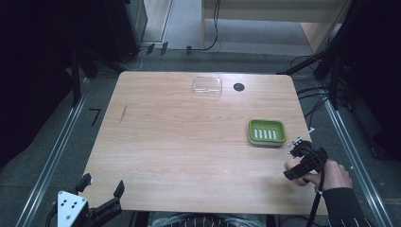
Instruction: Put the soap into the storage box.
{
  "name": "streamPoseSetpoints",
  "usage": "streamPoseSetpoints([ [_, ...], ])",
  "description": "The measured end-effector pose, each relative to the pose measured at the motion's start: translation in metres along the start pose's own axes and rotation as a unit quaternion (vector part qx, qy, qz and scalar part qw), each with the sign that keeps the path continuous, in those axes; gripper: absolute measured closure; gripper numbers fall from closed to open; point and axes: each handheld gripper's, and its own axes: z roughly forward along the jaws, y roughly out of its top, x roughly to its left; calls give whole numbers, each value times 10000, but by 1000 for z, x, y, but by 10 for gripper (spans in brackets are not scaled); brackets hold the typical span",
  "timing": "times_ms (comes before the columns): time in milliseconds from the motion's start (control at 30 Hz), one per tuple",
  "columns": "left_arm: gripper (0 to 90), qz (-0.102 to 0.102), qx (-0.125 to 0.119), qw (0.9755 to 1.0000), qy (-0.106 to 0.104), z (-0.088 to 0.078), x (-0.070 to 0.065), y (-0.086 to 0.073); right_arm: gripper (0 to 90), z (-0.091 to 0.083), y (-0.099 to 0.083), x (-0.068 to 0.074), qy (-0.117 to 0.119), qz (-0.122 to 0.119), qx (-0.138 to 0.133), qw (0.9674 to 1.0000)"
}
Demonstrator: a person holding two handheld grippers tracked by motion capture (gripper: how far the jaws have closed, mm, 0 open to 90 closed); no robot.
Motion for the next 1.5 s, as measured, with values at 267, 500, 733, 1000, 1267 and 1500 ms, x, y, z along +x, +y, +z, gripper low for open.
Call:
streamPoseSetpoints([
  [267,72,1,3,10000,3,0,0,0,14,14,0,-15,132,49,141,9998],
  [500,72,-2,1,10000,3,0,0,0,11,42,1,-22,197,97,451,9987],
  [733,72,11,8,10000,1,0,0,0,95,49,1,-26,230,116,524,9983],
  [1000,72,13,10,10000,0,0,0,0,237,53,-1,-27,212,193,620,9977],
  [1267,72,12,9,10000,1,0,0,0,331,52,-3,-30,359,333,579,9971],
  [1500,72,17,11,10000,1,0,0,0,337,51,-2,-28,335,343,592,9971],
])
